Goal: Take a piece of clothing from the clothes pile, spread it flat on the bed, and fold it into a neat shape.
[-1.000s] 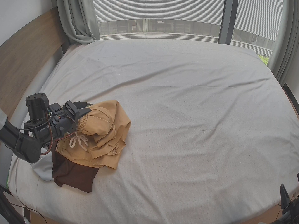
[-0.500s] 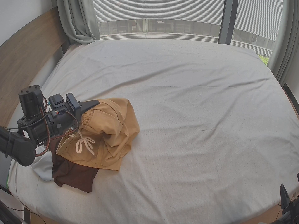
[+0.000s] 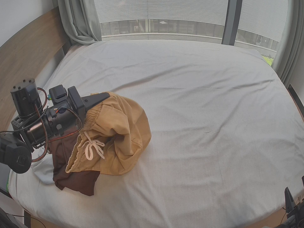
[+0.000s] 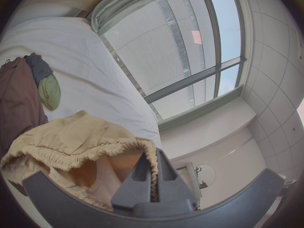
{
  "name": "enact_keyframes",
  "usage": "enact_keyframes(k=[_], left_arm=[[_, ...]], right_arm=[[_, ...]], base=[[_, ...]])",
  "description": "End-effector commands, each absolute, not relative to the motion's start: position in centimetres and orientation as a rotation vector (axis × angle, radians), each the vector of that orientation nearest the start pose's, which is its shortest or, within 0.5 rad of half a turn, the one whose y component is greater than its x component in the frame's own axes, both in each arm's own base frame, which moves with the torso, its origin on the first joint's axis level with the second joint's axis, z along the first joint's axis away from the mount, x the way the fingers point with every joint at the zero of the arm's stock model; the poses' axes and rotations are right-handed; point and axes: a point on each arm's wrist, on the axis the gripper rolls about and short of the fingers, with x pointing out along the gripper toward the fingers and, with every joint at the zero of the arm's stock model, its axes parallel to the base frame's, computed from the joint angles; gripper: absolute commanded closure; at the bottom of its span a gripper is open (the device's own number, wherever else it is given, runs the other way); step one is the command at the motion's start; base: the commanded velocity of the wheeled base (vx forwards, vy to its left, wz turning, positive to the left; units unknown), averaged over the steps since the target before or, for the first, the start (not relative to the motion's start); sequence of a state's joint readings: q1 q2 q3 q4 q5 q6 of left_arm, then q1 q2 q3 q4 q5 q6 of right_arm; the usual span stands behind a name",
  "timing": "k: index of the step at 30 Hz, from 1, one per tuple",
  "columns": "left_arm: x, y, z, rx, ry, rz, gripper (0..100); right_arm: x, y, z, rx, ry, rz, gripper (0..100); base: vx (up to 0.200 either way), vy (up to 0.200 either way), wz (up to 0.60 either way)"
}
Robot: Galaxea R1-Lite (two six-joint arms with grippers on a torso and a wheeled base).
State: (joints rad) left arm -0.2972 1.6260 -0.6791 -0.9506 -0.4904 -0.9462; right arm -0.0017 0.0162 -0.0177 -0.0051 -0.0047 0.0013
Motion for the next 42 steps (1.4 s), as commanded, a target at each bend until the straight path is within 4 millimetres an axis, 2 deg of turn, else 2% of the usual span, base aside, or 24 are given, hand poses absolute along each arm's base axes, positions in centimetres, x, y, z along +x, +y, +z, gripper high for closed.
enact_keyframes(k=[1,10,13,19,26,28,42], left_arm=[[26.2,-9.9,20.7,-0.89,0.367,-0.764,100],[26.1,-13.6,21.4,-0.877,0.382,-0.865,100],[26.1,-14.5,21.3,-0.874,0.395,-0.887,100],[26.1,-17.4,21.2,-0.876,0.4,-0.907,100],[26.2,-19.4,21.8,-0.879,0.403,-0.962,100],[26.1,-20.3,22.5,-0.912,0.407,-0.99,100],[26.4,-23.2,24.5,-1.022,0.493,-1.033,100]], right_arm=[[-2.3,0.0,7.6,0.002,-0.005,-0.006,0],[-2.3,0.0,7.6,0.002,-0.005,-0.006,0],[-2.3,0.0,7.6,0.002,-0.005,-0.006,0],[-2.3,0.0,7.6,0.002,-0.005,-0.006,0],[-2.3,0.0,7.6,0.002,-0.006,-0.006,0],[-2.3,0.0,7.6,0.002,-0.003,-0.006,0],[-2.3,0.0,7.6,0.002,-0.005,-0.006,0]], base=[[0.0,0.0,0.0],[0.0,0.0,0.0],[0.0,0.0,0.0],[0.0,0.0,0.0],[0.0,0.0,0.0],[0.0,0.0,0.0],[0.0,0.0,0.0]])
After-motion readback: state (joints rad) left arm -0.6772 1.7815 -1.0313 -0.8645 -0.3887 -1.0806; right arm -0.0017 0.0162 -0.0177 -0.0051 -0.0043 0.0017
